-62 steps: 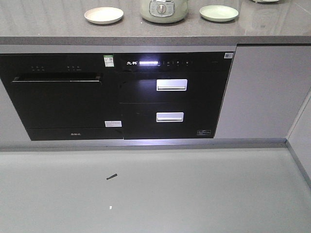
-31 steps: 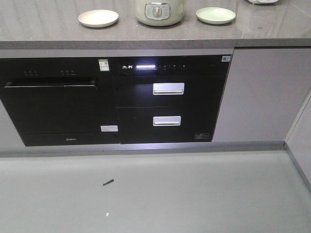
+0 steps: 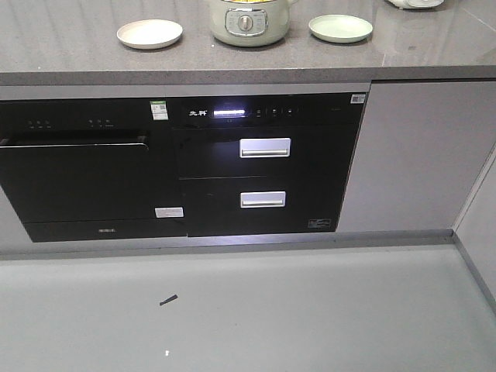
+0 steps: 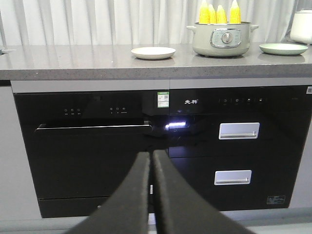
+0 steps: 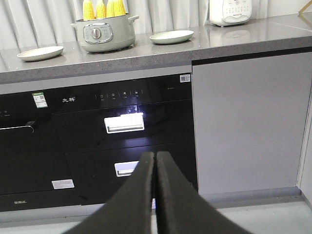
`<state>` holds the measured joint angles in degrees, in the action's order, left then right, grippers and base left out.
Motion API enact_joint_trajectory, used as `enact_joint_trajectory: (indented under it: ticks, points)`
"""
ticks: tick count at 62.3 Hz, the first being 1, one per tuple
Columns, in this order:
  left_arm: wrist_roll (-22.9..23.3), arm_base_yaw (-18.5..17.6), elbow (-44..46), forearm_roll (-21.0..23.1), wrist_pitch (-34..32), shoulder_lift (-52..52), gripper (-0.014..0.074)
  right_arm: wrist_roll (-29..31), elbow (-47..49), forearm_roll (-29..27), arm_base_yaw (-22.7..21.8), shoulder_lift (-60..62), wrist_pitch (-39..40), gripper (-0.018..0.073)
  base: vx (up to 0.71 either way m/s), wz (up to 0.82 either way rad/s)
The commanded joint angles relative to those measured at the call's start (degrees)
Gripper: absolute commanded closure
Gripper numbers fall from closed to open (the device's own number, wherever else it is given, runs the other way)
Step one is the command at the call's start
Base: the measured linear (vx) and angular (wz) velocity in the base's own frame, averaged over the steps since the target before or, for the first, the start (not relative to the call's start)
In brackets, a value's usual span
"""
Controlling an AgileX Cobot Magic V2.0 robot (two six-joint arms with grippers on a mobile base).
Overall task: Distribute corn equally
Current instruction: 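Drive the base forward toward the counter with the steamer pot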
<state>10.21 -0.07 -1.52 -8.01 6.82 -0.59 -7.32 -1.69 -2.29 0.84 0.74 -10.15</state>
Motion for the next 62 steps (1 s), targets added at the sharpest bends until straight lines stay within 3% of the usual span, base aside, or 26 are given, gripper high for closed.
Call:
enact_joint_trajectory:
  ticks: [1,62]
  points:
    - [0.43,-0.12,0.22,-0.08,-4.34,-0.91,0.0603,0.19,-0.45,0.51,-0.32,0.24,4.21,0.0561,0.08,-0.02]
    - [0.43,-0.12,0.22,-0.08,-4.34,-0.91,0.0603,0.19,-0.45,0.51,-0.32,0.24,4.21,0.0561,0.1,-0.01]
